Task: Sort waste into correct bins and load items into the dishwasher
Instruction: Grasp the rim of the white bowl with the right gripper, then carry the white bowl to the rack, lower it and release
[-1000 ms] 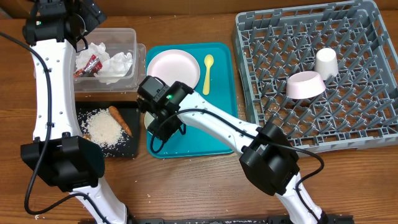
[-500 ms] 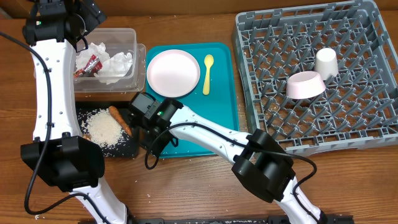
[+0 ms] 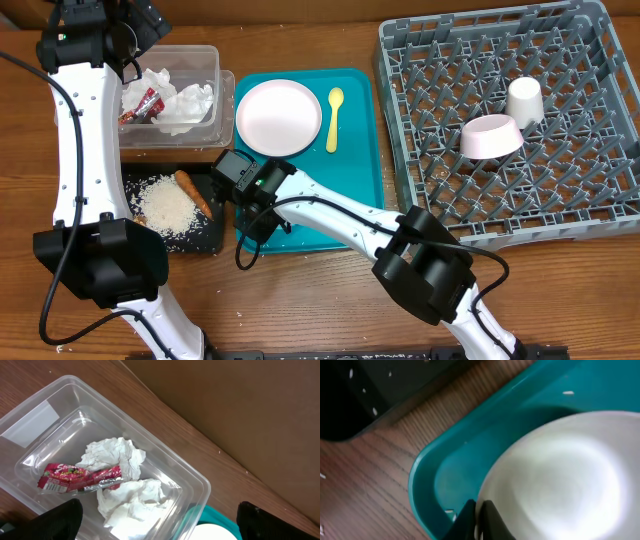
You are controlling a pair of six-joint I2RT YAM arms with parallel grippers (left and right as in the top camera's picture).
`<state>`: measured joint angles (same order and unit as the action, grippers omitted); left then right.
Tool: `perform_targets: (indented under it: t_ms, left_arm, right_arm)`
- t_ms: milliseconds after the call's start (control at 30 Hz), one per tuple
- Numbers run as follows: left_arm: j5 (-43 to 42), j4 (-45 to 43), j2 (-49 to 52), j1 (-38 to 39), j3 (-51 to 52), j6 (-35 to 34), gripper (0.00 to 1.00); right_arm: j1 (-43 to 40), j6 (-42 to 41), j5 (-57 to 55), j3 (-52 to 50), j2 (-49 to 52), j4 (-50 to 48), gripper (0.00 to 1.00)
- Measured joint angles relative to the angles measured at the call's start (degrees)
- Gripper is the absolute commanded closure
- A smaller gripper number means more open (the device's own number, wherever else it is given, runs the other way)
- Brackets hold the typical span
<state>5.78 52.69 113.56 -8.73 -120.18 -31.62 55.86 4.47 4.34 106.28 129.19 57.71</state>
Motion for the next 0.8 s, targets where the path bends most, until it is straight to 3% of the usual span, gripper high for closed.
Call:
perform_targets:
  t_ms: [233,433,567,800]
  left_arm:
    - [0.02,0.0,0.0,0.0,0.0,0.0,0.0]
    - [0.02,0.0,0.0,0.0,0.0,0.0,0.0]
    - [0.02,0.0,0.0,0.0,0.0,0.0,0.0]
    - [0.0,0.02,0.0,0.0,0.0,0.0,0.0]
  right_arm:
    - [-2.05,-0.07,-0.09,2.8,-0.5,5.25,0.96]
    - [-9.6,-1.97,0.35,8.63,-2.89,10.75,0.96]
    - [-18.56,-4.35,3.37,14.67,-5.88,15.15,0.96]
    - [-42.53,-6.21,16.65,19.32,-15.21,17.22,0.96]
